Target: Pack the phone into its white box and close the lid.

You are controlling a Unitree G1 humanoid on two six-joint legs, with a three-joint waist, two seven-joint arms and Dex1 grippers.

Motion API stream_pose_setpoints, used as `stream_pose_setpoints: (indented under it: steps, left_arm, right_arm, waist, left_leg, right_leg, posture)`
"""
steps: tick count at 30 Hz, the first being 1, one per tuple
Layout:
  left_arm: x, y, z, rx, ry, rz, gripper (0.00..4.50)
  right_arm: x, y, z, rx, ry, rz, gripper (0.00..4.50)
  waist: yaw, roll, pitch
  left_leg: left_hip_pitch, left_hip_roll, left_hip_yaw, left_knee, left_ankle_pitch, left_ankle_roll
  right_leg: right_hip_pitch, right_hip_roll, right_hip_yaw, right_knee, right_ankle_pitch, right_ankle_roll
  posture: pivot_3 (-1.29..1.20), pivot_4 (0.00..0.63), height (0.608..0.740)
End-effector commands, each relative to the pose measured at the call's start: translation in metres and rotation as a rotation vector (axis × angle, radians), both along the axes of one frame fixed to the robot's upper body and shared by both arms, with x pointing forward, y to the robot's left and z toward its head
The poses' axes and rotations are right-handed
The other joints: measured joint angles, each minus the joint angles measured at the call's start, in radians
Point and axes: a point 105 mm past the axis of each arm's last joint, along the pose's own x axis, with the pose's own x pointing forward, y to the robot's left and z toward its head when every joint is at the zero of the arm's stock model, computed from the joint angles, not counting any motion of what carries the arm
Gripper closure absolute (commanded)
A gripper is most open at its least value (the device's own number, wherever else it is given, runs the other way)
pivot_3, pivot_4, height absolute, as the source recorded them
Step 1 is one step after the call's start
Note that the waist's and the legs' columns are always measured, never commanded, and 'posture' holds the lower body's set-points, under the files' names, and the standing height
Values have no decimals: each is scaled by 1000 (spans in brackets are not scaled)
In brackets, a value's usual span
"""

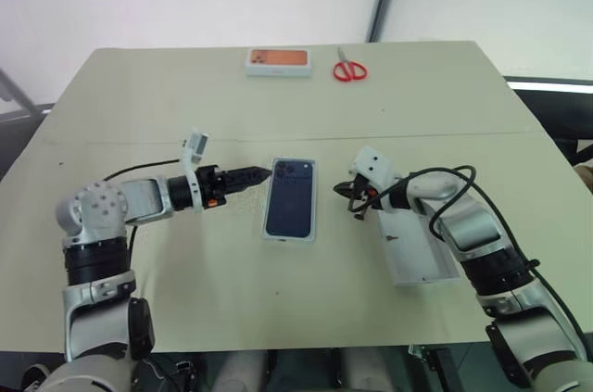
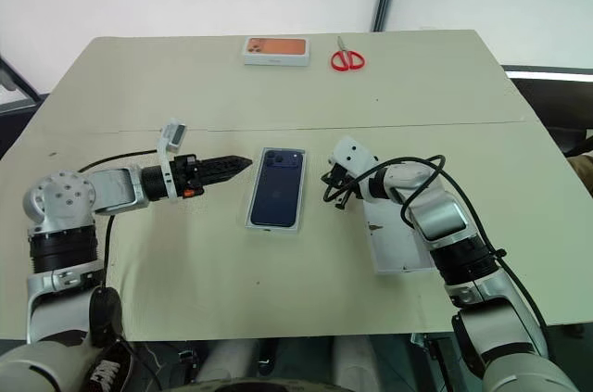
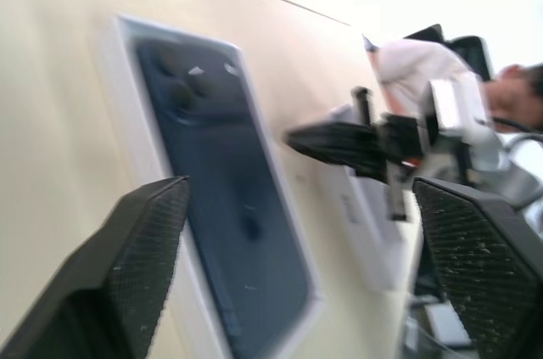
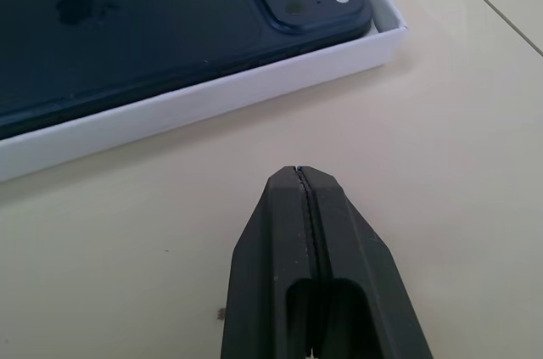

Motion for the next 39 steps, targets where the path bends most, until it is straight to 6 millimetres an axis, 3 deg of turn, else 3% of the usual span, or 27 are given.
stream_pose_setpoints:
  steps: [1, 6, 10, 17, 22, 28, 39]
  left_arm:
    - [4, 6, -11, 132, -71, 28, 1903]
    - [11, 6, -33, 283, -168, 46, 4450]
    - [9, -19, -32, 227, -333, 13, 4450]
    - [-2, -23, -56, 275, -512, -33, 4450]
    - [-7, -35, -77, 327, -512, -96, 4450]
    - [-20, -52, -72, 263, -491, -166, 4450]
    - [-40, -79, -61, 166, -461, -256, 4450]
  right_arm:
    - [-2, 3, 11, 19, -45, 29, 4500]
    - [-3, 14, 4, 14, -54, 33, 4500]
    - [-8, 24, -5, -8, -53, 55, 4500]
    - [-10, 19, -13, -39, -56, 35, 4500]
    - [-14, 21, -15, -47, -56, 43, 4500]
    - [-25, 22, -16, -32, -28, 69, 4500]
    - [-58, -6, -18, -73, 39, 59, 4500]
  waist:
    - [0, 0, 0]
    - [3, 0, 0]
    - [3, 0, 0]
    - [1, 1, 0]
    - [5, 1, -1]
    - [4, 2, -1]
    - [8, 1, -1]
  left_leg:
    - [0, 0, 0, 0, 0, 0]
    - [0, 0, 0, 0, 0, 0]
    - [0, 0, 0, 0, 0, 0]
    - [0, 0, 0, -1, 0, 0]
    - [1, 0, 0, 0, 0, 0]
    - [1, -1, -1, 0, -1, 1]
    - [1, -1, -1, 0, -1, 2]
  right_leg:
    - [0, 0, 0, 0, 0, 0]
    - [0, 0, 0, 0, 0, 0]
    - [0, -1, 0, -1, 0, 0]
    - [0, -1, 0, -1, 0, 0]
    - [3, -2, -1, -2, 0, 0]
    - [3, -2, -2, -2, 0, 0]
    - [4, -2, -3, -4, 0, 0]
  posture:
    - [0, 150, 740]
    - [0, 150, 740]
    - [0, 150, 740]
    - [0, 150, 740]
    - [0, 150, 740]
    - [0, 150, 740]
    - [0, 150, 740]
